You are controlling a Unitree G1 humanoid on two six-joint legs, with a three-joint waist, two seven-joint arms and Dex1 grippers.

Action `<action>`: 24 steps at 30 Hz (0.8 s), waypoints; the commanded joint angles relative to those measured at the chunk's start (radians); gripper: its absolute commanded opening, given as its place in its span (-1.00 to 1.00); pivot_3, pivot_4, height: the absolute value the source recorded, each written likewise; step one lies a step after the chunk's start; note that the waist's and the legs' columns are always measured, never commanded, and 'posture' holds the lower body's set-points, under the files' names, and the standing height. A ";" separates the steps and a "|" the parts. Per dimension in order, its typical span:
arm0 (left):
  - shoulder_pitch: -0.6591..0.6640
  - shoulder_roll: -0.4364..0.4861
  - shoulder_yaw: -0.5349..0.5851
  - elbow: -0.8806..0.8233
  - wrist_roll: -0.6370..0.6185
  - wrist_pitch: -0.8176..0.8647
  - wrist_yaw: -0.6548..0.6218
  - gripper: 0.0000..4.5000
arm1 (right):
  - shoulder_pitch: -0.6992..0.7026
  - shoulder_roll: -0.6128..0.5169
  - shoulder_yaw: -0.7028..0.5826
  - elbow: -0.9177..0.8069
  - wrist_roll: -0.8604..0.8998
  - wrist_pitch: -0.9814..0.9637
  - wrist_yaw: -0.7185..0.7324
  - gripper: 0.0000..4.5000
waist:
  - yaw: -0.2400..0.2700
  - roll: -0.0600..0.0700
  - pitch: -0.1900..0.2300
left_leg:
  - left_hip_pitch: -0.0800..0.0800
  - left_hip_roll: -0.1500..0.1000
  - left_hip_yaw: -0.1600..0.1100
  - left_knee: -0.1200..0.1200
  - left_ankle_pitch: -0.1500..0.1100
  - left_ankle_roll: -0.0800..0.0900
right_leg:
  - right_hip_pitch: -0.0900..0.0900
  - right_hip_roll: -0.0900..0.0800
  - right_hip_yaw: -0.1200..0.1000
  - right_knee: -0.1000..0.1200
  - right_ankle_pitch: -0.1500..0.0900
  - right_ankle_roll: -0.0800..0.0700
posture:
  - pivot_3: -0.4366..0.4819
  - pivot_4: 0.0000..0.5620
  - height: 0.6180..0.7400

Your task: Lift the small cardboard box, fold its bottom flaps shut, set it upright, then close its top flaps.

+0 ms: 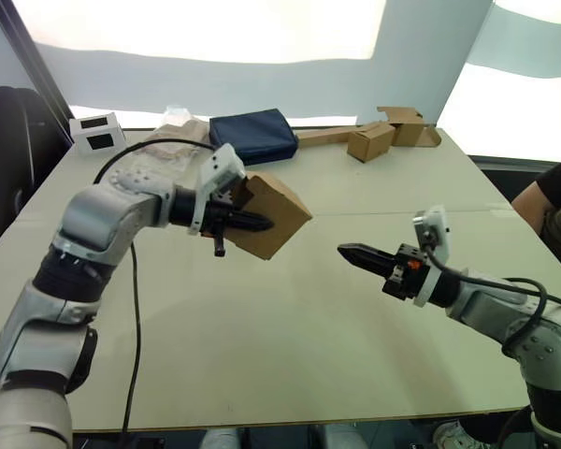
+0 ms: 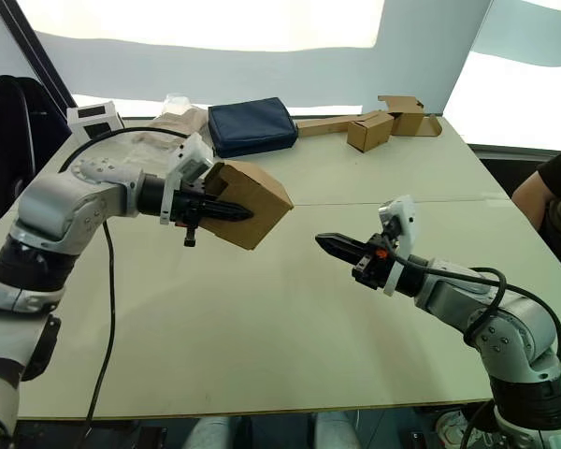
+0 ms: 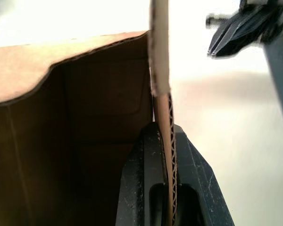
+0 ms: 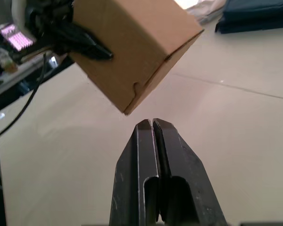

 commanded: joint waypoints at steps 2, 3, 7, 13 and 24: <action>-0.079 0.003 -0.140 0.053 0.171 -0.161 -0.156 -1.00 | -0.019 -0.019 -0.004 -0.009 -0.043 -0.024 0.051 -0.99 | 0.000 0.000 0.000 | -0.001 0.000 0.000 0.000 0.000 0.001 | 0.000 0.000 0.000 0.000 0.000 0.000 | -0.05 -0.47 1.00; -0.092 0.000 -0.169 0.062 0.207 -0.195 -0.183 -1.00 | -0.020 -0.019 -0.004 -0.008 -0.051 -0.025 0.056 -0.99 | 0.001 0.000 0.000 | -0.001 0.000 0.001 0.000 -0.001 0.001 | 0.000 0.000 0.000 -0.001 0.000 0.000 | -0.05 -0.47 1.00; -0.164 -0.057 -0.270 0.144 0.335 -0.359 -0.305 -1.00 | -0.015 -0.018 -0.016 -0.015 -0.067 -0.022 0.066 -0.99 | 0.005 0.000 0.000 | -0.002 0.000 0.001 0.000 -0.001 0.002 | -0.002 0.000 0.000 -0.001 0.000 0.001 | -0.05 -0.47 1.00; -0.191 -0.156 -0.334 0.227 0.459 -0.452 -0.365 -1.00 | 0.015 0.000 -0.007 -0.046 -0.097 -0.031 0.054 -0.99 | 0.016 0.000 0.000 | -0.006 0.000 0.002 0.002 -0.002 0.003 | -0.004 -0.001 0.000 -0.001 0.000 0.001 | -0.05 -0.47 1.00; -0.134 -0.190 -0.369 0.142 0.510 -0.345 -0.403 -0.09 | 0.008 0.048 0.008 -0.051 -0.136 -0.040 0.033 -1.00 | 0.018 0.000 0.000 | -0.008 0.000 0.000 0.003 -0.002 0.003 | -0.006 0.000 0.000 0.001 0.000 0.003 | -0.05 -0.47 1.00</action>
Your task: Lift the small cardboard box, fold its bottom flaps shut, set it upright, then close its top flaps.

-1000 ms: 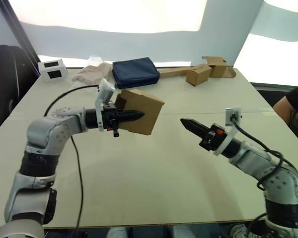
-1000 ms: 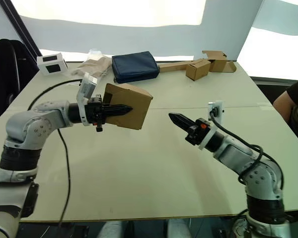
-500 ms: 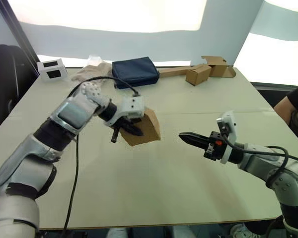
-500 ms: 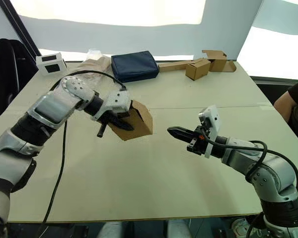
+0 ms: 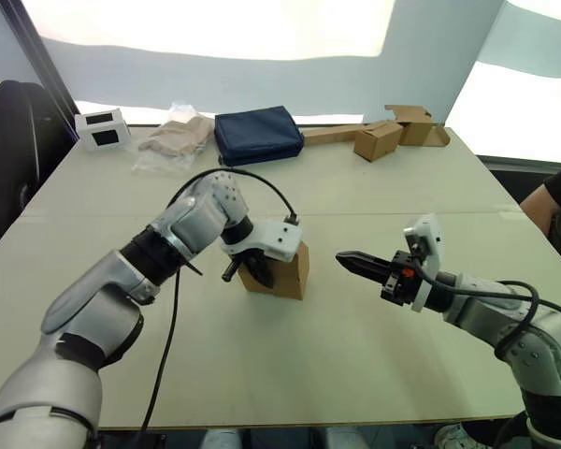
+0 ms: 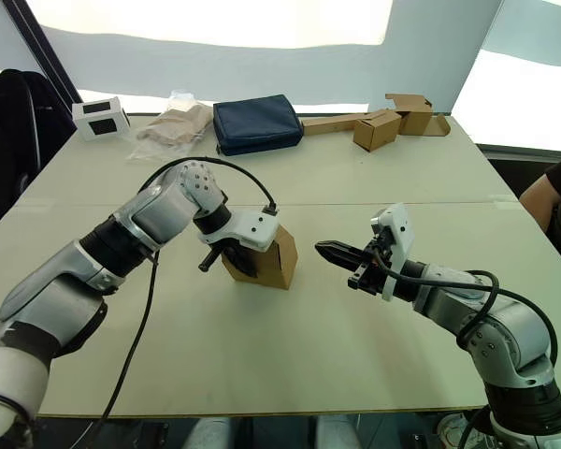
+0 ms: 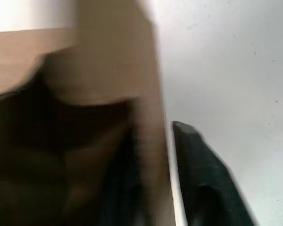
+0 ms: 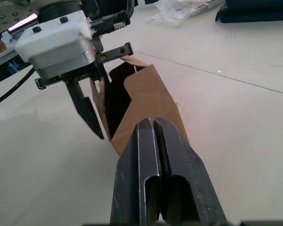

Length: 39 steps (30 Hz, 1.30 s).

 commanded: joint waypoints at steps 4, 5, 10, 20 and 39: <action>-0.081 -0.017 0.032 -0.092 -0.077 0.184 -0.005 0.58 | -0.003 0.011 -0.014 -0.047 -0.005 -0.020 0.002 -1.00 | 0.004 0.000 0.000 | 0.000 0.000 -0.001 0.001 0.000 0.000 | 0.000 0.000 0.000 0.000 0.001 0.002 | -0.05 -0.47 1.00; -0.107 -0.016 0.046 -0.105 -0.104 0.233 -0.005 0.77 | 0.002 0.010 -0.016 -0.049 -0.005 -0.021 0.004 -1.00 | 0.005 0.000 0.000 | -0.001 0.000 -0.001 0.001 0.000 0.000 | 0.000 0.000 0.000 0.000 0.001 0.002 | -0.05 -0.47 1.00; -0.222 0.012 0.112 -0.121 -0.210 0.429 -0.004 1.00 | 0.005 0.013 -0.008 -0.041 -0.014 -0.024 0.011 -1.00 | 0.003 0.000 0.000 | -0.001 0.000 -0.002 0.001 0.000 0.000 | 0.000 0.000 0.000 0.000 0.001 0.003 | -0.05 -0.47 1.00; -0.106 0.103 0.341 -0.072 -0.296 0.420 0.066 0.89 | -0.037 0.057 0.039 0.028 -0.118 -0.067 -0.012 -1.00 | -0.018 0.001 0.000 | 0.003 0.000 -0.002 0.001 0.000 0.000 | 0.000 0.001 0.000 0.006 0.000 0.004 | -0.05 -0.47 1.00; 0.356 0.067 0.694 0.083 -0.316 0.134 0.482 -0.97 | -0.137 0.167 0.247 0.235 -0.440 -0.122 -0.043 -1.00 | -0.019 0.000 0.000 | 0.009 0.000 0.000 0.002 0.001 -0.001 | 0.001 -0.001 0.001 0.016 0.000 0.004 | -0.05 -0.47 1.00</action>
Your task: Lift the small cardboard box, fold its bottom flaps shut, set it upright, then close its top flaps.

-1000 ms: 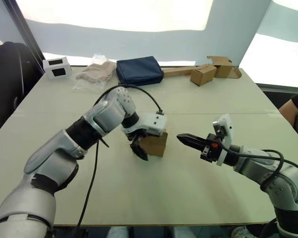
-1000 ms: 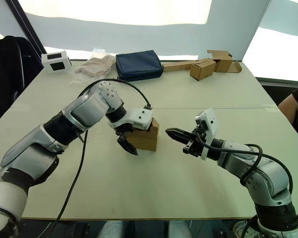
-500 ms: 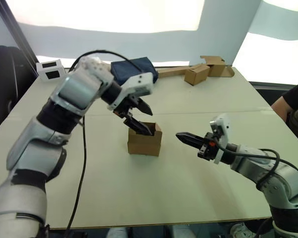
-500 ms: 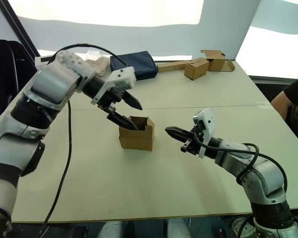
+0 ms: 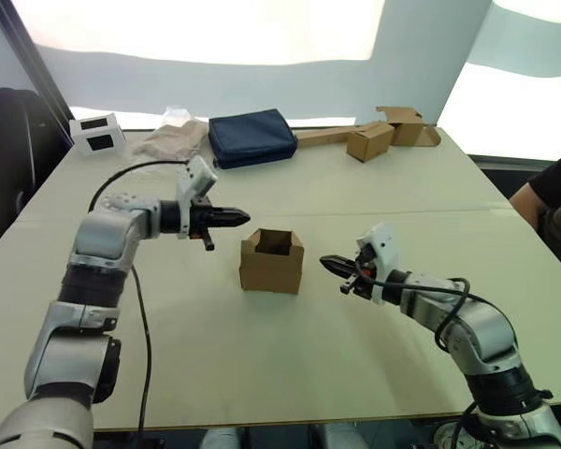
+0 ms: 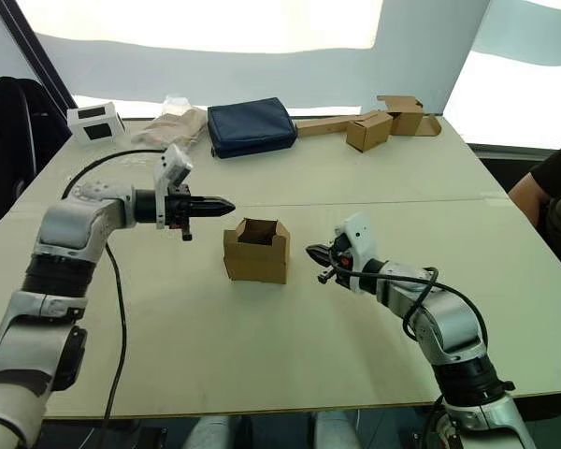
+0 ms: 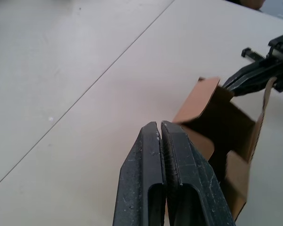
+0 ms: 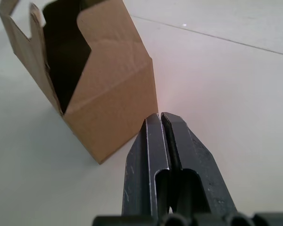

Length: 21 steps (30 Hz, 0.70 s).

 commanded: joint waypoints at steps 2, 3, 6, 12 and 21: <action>0.049 0.015 0.018 0.035 0.006 -0.039 0.019 -0.97 | -0.032 0.038 0.028 0.010 -0.047 -0.017 -0.001 -1.00 | 0.001 0.000 0.000 | 0.000 0.000 0.000 0.000 0.000 0.000 | 0.000 0.000 0.000 0.000 0.000 0.000 | -0.05 -0.47 1.00; 0.079 0.015 0.008 0.037 0.013 -0.063 0.014 -0.97 | -0.037 0.050 0.033 0.019 -0.054 -0.015 -0.006 -1.00 | 0.001 0.000 0.000 | 0.000 0.000 0.000 0.000 0.000 0.000 | 0.000 0.000 0.000 0.000 0.000 0.000 | -0.05 -0.47 1.00; 0.141 0.001 -0.020 0.024 0.030 -0.092 0.021 -0.97 | -0.038 0.070 0.039 0.029 -0.068 -0.011 -0.003 -1.00 | 0.000 0.000 0.000 | 0.000 0.000 0.000 0.000 0.000 0.000 | 0.000 -0.001 0.000 0.000 0.000 0.000 | -0.05 -0.47 1.00; 0.203 -0.018 -0.073 -0.038 0.033 -0.072 0.011 -0.97 | -0.024 0.079 0.038 0.031 -0.075 0.008 0.018 -1.00 | 0.003 0.000 0.000 | 0.000 0.000 0.001 0.000 0.000 -0.001 | 0.001 -0.001 0.000 0.000 0.000 0.000 | -0.05 -0.47 1.00; 0.223 -0.034 -0.129 -0.079 0.031 -0.060 -0.018 -0.97 | -0.010 0.082 0.031 0.000 -0.039 0.071 0.070 -1.00 | 0.000 0.000 0.000 | 0.000 0.000 0.000 0.000 0.000 -0.001 | 0.001 0.000 -0.001 0.000 0.000 0.000 | -0.05 -0.47 1.00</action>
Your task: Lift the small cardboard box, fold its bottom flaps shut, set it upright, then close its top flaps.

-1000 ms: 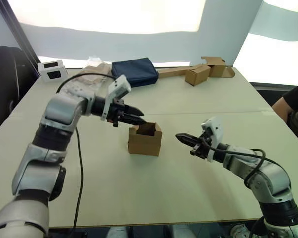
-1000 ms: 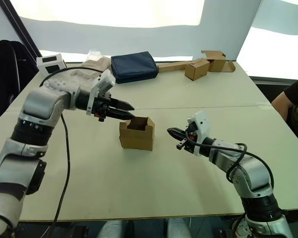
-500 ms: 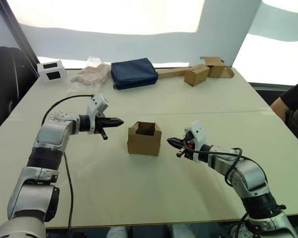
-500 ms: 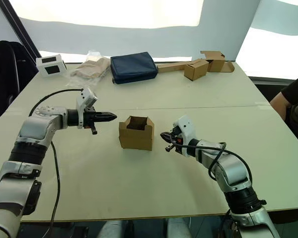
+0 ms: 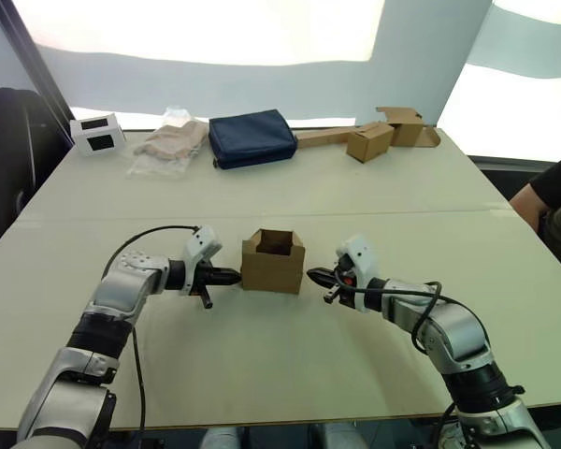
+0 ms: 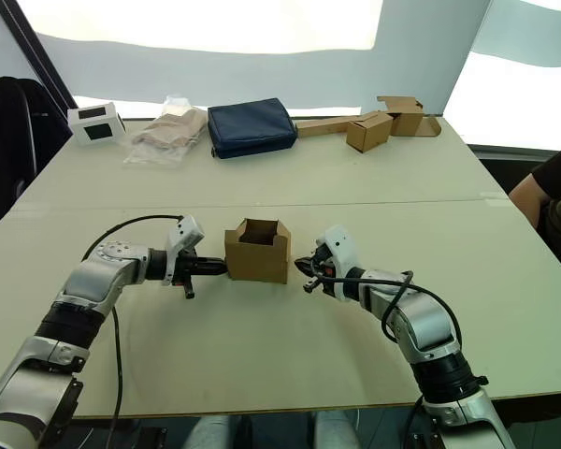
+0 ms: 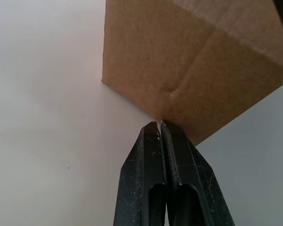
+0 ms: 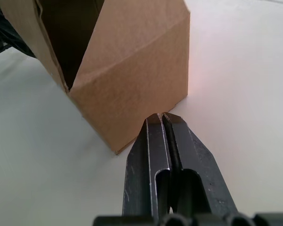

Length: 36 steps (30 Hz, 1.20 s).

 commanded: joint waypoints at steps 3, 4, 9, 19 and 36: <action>0.010 0.006 -0.019 -0.081 -0.020 0.030 -0.044 -0.97 | 0.001 0.013 -0.032 -0.046 0.049 0.046 0.023 -1.00 | 0.000 0.000 0.000 | 0.000 0.000 0.000 0.000 0.000 0.000 | 0.000 0.000 0.000 0.000 0.000 0.000 | -0.05 -0.47 1.00; 0.013 0.007 -0.024 -0.092 -0.020 0.035 -0.049 -0.97 | 0.004 0.012 -0.038 -0.051 0.060 0.060 0.027 -1.00 | 0.000 0.000 0.000 | 0.000 0.000 0.000 0.000 0.000 0.000 | 0.000 0.000 0.000 0.000 0.000 0.000 | -0.05 -0.47 1.00; 0.024 0.012 -0.037 -0.139 -0.027 0.068 -0.074 -0.97 | 0.024 0.003 -0.055 -0.089 0.096 0.114 0.038 -1.00 | 0.001 0.000 0.000 | 0.000 0.000 0.000 0.000 0.000 0.000 | 0.000 0.000 0.000 0.000 0.000 0.000 | -0.05 -0.47 1.00; 0.025 0.044 -0.046 -0.111 0.011 0.025 -0.085 -0.97 | 0.045 -0.043 -0.038 -0.107 0.050 0.114 0.036 -1.00 | 0.001 0.000 0.000 | 0.000 0.000 -0.001 0.000 0.000 0.000 | 0.000 0.000 0.000 0.000 0.000 0.000 | -0.05 -0.47 1.00; -0.045 0.006 0.170 -0.231 -0.215 0.115 -0.008 -0.97 | -0.046 0.065 -0.176 0.041 0.144 -0.194 0.184 -1.00 | 0.000 0.000 0.000 | 0.000 0.000 -0.001 0.000 0.000 0.000 | 0.001 0.000 0.000 0.000 0.000 0.000 | -0.05 -0.47 1.00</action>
